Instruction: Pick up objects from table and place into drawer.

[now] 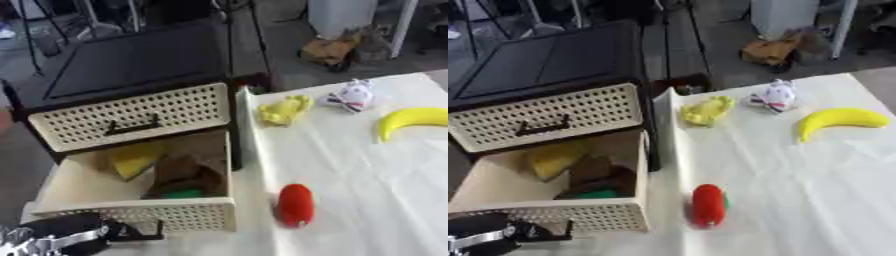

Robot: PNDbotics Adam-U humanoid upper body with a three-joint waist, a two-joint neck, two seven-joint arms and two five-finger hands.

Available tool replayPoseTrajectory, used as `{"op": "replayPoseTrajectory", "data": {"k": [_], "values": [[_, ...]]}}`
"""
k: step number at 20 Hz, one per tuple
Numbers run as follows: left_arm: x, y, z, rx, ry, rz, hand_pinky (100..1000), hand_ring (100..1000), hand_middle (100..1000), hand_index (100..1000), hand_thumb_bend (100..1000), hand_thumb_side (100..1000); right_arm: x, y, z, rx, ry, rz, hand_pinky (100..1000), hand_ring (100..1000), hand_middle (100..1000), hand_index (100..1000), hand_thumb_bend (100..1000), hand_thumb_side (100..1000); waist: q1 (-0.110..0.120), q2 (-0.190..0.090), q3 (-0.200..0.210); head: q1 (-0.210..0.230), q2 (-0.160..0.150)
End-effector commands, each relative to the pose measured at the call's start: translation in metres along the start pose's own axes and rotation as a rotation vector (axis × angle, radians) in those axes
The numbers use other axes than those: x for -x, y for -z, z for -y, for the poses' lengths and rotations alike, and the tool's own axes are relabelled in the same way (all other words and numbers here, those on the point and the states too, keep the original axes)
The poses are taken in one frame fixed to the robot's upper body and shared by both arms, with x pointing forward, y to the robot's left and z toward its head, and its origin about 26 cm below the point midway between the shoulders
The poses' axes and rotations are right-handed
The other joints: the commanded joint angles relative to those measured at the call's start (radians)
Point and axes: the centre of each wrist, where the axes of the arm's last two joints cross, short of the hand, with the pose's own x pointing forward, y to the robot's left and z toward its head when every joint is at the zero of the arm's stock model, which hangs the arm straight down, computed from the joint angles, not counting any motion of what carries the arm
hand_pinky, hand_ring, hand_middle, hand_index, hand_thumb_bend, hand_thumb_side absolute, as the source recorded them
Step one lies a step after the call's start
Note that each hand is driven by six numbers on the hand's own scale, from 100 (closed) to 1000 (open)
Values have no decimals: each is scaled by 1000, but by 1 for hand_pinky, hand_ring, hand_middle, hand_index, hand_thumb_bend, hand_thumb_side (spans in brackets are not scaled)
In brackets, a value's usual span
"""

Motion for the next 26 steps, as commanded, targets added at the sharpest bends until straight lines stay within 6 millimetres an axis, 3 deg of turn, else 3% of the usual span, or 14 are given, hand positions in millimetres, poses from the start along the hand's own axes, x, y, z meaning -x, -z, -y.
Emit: {"op": "replayPoseTrajectory", "data": {"k": [1, 16, 26], "values": [[-5, -3, -1, 23, 43, 1, 100, 100, 123, 901, 100, 584, -4, 9, 0, -21, -10, 31, 649, 806, 725, 860, 100, 1000, -7, -18, -6, 3, -13], [-30, -14, 6, 4, 140, 61, 100, 100, 122, 880, 100, 579, -4, 8, 0, -21, -13, 30, 649, 806, 725, 860, 100, 1000, -12, -20, 0, 3, -13], [-33, -12, 14, 48, 144, 53, 100, 100, 124, 887, 100, 579, -4, 8, 0, -14, -13, 28, 649, 806, 725, 860, 100, 1000, -15, -18, 3, 7, -13]]}}
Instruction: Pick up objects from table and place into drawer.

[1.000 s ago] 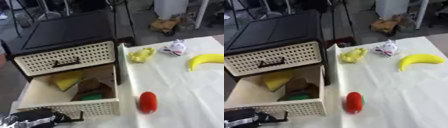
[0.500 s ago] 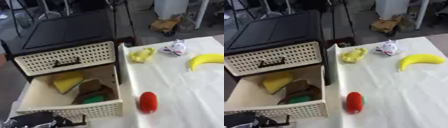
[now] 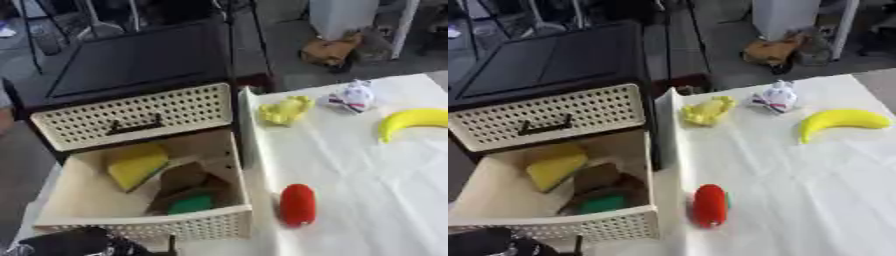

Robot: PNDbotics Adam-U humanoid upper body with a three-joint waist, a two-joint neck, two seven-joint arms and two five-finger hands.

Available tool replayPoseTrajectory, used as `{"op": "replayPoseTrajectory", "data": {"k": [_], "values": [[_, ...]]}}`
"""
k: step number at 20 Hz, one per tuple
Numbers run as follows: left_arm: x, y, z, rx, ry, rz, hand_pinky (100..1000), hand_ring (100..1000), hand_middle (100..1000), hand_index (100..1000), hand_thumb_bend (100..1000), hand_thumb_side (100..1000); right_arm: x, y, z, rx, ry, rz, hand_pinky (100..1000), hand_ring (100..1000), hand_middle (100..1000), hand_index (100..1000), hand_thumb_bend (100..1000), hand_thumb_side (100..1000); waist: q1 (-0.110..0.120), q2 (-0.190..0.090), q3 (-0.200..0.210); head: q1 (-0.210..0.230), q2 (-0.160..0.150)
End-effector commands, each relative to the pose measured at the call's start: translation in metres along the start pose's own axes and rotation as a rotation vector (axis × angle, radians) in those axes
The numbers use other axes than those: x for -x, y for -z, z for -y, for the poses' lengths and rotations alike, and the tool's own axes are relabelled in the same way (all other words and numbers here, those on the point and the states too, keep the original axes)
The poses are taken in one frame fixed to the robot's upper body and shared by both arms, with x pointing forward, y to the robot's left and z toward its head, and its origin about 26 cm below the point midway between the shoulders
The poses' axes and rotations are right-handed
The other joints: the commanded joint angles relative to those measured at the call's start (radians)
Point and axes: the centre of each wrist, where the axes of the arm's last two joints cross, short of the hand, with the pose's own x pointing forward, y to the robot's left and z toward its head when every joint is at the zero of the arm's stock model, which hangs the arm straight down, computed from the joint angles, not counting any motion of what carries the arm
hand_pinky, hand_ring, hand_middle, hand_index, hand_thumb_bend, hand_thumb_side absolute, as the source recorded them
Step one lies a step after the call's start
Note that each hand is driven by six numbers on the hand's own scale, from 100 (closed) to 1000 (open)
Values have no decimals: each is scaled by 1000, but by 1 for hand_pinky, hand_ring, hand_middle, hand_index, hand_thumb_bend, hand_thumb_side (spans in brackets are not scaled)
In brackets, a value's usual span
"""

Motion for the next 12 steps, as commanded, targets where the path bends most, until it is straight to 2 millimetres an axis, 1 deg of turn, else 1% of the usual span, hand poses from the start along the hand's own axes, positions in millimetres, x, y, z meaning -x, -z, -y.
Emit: {"op": "replayPoseTrajectory", "data": {"k": [1, 6, 12], "values": [[-6, -1, 1, 38, 40, 13, 100, 100, 124, 888, 100, 579, -4, 9, 0, -17, -10, 32, 649, 806, 725, 860, 100, 1000, -9, -18, -1, 4, -14], [-8, 1, 4, 47, 38, 16, 100, 100, 122, 889, 100, 581, -4, 9, 0, -17, -10, 31, 649, 805, 725, 860, 100, 1000, -11, -17, 2, 5, -11], [-11, 1, 4, 18, 52, 51, 100, 100, 118, 889, 100, 574, -4, 8, 0, -17, -10, 27, 649, 805, 725, 860, 100, 1000, -12, -21, 9, 4, -10]]}}
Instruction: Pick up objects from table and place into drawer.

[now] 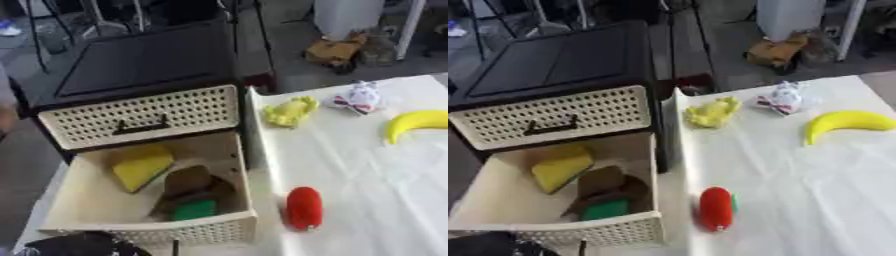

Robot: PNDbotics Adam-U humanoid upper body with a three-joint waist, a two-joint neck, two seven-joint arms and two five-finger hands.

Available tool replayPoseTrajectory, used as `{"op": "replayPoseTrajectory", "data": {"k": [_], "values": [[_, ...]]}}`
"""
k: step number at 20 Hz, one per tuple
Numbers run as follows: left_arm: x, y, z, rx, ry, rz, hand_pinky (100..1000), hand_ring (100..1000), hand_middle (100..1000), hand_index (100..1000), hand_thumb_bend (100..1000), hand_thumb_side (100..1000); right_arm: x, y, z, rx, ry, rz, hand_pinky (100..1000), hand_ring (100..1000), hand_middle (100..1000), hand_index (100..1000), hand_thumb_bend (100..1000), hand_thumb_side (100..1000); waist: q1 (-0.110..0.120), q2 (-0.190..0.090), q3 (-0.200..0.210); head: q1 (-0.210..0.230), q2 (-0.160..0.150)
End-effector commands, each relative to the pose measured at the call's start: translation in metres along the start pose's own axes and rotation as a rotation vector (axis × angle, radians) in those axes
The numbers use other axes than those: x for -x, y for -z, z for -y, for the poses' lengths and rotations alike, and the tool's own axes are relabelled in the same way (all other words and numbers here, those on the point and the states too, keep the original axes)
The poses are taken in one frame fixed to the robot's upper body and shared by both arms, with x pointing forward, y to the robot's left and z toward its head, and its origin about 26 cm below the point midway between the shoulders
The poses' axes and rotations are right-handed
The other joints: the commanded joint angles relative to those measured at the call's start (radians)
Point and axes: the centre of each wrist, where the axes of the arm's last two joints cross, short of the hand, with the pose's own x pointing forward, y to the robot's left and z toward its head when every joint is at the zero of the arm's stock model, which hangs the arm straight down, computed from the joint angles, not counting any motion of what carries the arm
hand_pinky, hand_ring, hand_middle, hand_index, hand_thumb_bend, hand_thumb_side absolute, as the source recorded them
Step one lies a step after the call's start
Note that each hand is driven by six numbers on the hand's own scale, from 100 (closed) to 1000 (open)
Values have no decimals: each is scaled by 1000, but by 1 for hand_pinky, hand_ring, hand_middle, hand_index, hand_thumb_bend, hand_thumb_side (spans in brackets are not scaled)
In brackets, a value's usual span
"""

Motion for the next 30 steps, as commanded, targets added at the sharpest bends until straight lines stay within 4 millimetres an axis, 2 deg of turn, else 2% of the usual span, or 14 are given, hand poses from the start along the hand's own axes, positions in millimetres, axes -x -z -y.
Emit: {"op": "replayPoseTrajectory", "data": {"k": [1, 6, 8, 11, 20, 24, 30], "values": [[-7, -2, 1, 10, 34, 41, 100, 100, 118, 890, 100, 574, -4, 9, 0, -23, -11, 29, 649, 805, 725, 860, 100, 1000, -9, -22, -1, 0, -9], [-6, -3, 3, 5, 32, 42, 100, 100, 117, 908, 100, 577, -4, 9, 0, -19, -10, 28, 649, 805, 725, 859, 100, 1000, -10, -27, -2, 0, -13], [-6, -2, 4, 18, 33, 41, 100, 100, 128, 949, 100, 636, -4, 9, 1, -18, -10, 27, 649, 805, 725, 859, 100, 1000, -11, -28, -3, 1, -15], [-6, -2, 5, 33, 36, 43, 100, 100, 137, 989, 100, 671, -4, 8, 1, -15, -10, 26, 649, 805, 725, 859, 100, 1000, -10, -30, -4, 1, -18], [-3, -6, 2, 38, 90, 67, 100, 100, 133, 1000, 100, 595, -5, 7, 2, -11, -14, 15, 650, 805, 725, 857, 100, 1000, -6, -41, -2, 0, -11], [0, -9, 0, 32, 150, 62, 100, 100, 150, 1000, 101, 634, -5, 6, 2, -10, -16, 6, 650, 805, 724, 857, 100, 1000, -4, -50, 3, -1, -7], [-1, -8, 6, 86, 67, 46, 100, 100, 153, 1000, 207, 670, -5, 5, 2, -10, -15, 3, 651, 805, 723, 857, 100, 1000, -3, -50, -1, 2, -10]]}}
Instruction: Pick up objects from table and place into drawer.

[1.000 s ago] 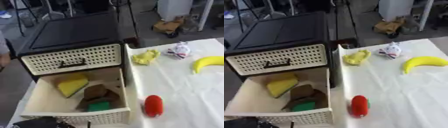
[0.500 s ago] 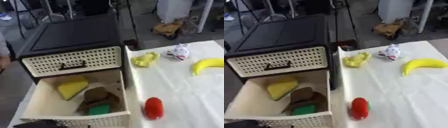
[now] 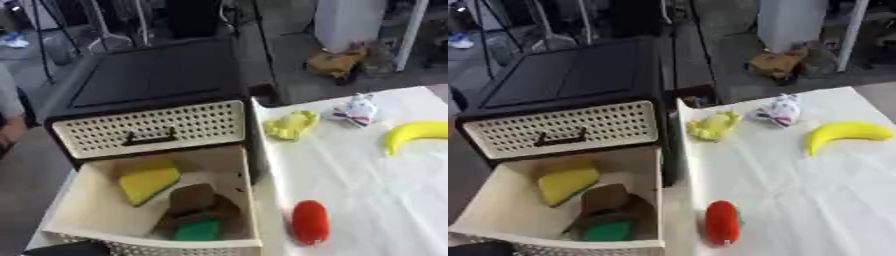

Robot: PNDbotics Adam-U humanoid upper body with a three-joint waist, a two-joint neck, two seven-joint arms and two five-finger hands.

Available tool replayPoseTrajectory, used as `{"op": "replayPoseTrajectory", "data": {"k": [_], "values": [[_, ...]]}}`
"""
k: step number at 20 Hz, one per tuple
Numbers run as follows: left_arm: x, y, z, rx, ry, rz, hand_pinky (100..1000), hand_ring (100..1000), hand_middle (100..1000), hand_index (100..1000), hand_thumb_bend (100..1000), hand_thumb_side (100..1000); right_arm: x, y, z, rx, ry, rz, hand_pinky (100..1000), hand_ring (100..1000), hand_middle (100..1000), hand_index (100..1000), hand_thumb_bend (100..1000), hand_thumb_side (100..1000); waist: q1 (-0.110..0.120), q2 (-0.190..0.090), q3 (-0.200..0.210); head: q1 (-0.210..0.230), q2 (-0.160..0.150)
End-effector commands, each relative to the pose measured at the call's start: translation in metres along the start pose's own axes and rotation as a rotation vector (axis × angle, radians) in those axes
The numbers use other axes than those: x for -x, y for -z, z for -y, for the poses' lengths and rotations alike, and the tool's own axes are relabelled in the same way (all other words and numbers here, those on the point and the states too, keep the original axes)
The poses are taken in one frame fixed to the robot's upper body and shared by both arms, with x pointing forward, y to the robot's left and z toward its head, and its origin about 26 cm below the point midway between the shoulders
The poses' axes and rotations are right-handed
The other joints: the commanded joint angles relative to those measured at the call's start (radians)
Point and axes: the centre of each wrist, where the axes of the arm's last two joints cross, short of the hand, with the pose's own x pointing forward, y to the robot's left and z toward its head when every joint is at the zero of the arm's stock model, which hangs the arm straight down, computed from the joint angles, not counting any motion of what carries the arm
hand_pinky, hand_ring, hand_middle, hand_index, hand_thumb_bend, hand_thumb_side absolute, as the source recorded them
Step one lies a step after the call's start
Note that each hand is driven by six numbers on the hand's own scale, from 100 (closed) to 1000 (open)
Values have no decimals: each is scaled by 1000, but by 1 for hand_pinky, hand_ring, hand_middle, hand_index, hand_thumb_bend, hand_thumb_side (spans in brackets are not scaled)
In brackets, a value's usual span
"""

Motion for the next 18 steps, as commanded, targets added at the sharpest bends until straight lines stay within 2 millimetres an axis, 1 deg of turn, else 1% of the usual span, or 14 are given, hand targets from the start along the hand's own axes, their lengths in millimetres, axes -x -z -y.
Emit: {"op": "replayPoseTrajectory", "data": {"k": [1, 4, 6, 8, 12, 18], "values": [[-6, -2, -2, 41, -26, 2, 100, 100, 154, 1000, 218, 675, -4, 8, 1, -17, -6, 27, 651, 805, 723, 857, 100, 1000, -7, -17, -5, 1, -2], [-7, -1, -2, 48, -106, -18, 100, 100, 154, 1000, 198, 671, -4, 7, 1, -16, -6, 26, 651, 805, 723, 857, 100, 1000, -8, -14, -6, 4, 0], [-8, 1, -3, 28, -146, -31, 100, 100, 154, 1000, 166, 661, -4, 7, 0, -16, -6, 25, 652, 806, 722, 857, 100, 1000, -9, -12, -6, 4, -1], [-9, 1, -5, -4, -157, -39, 100, 100, 156, 1000, 167, 651, -4, 7, 0, -18, -7, 25, 652, 805, 722, 857, 100, 1000, -9, -10, -6, 5, 1], [-10, 2, -8, -55, -119, -28, 100, 100, 156, 1000, 150, 628, -4, 7, 0, -21, -6, 23, 652, 805, 721, 857, 100, 1000, -8, -9, -3, 5, 3], [-9, 1, -8, -75, -11, -13, 100, 141, 160, 1000, 132, 608, -4, 7, 0, -19, -5, 20, 652, 805, 720, 856, 100, 1000, -6, -10, 0, 5, 4]]}}
